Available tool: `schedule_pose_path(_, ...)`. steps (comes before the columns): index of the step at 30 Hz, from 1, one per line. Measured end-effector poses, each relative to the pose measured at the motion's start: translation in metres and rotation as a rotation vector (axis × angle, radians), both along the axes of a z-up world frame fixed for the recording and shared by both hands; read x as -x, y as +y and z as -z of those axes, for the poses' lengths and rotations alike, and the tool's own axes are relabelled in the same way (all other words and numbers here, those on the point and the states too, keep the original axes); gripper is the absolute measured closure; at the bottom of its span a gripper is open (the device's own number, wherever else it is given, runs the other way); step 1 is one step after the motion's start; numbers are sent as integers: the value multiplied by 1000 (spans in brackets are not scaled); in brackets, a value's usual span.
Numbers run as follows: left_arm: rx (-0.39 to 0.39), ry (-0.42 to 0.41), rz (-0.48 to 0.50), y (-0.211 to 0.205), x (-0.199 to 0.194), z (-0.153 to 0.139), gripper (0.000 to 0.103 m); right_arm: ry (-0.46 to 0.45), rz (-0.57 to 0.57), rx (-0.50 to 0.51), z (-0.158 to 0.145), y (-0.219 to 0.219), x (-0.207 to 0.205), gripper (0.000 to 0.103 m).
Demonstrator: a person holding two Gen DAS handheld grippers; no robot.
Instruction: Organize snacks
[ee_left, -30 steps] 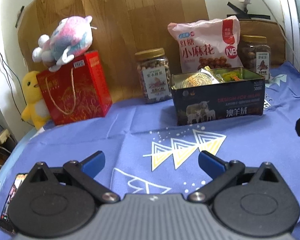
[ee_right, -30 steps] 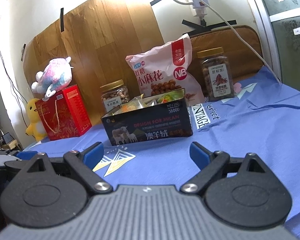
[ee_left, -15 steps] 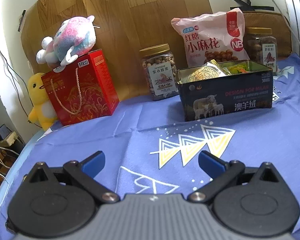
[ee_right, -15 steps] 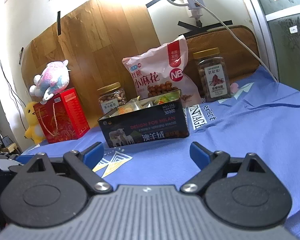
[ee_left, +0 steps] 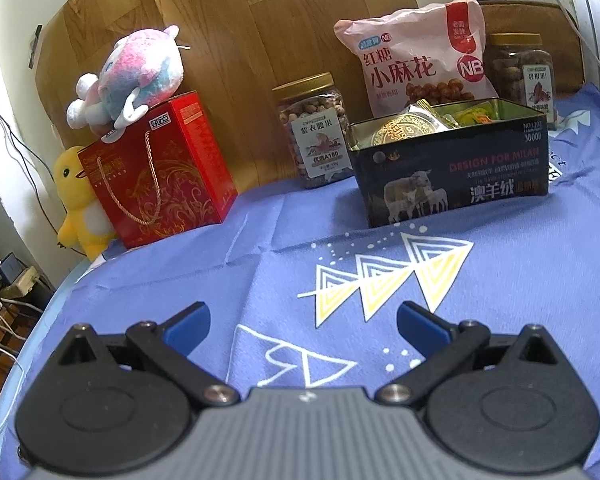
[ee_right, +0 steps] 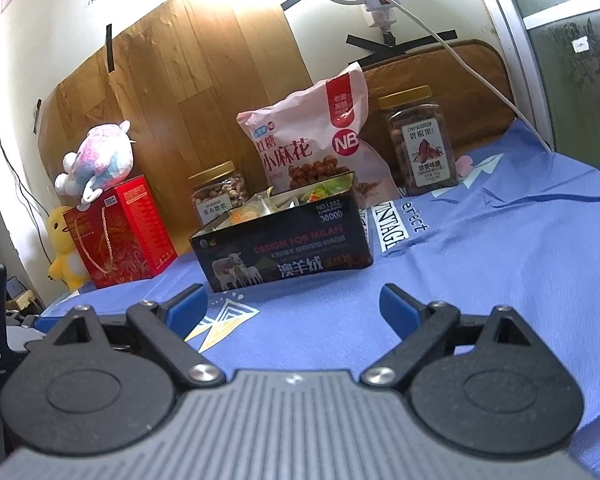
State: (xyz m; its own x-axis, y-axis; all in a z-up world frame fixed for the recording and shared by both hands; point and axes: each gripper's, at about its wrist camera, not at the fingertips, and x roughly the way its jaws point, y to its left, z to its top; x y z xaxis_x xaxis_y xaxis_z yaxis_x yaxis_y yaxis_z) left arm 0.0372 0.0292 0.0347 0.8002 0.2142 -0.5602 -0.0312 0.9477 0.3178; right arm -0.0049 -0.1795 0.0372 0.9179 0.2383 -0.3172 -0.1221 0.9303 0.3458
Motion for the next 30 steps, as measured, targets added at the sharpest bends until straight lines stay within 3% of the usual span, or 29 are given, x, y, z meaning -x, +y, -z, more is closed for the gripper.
schedule_pose_path(9, -55, 27, 19, -10, -3, 5, 0, 14, 6, -21, 4, -6, -2, 8)
schedule_pose_path(30, -104, 76, 74, -44, -14, 11, 0, 41, 25, -94, 16, -31, -9, 8)
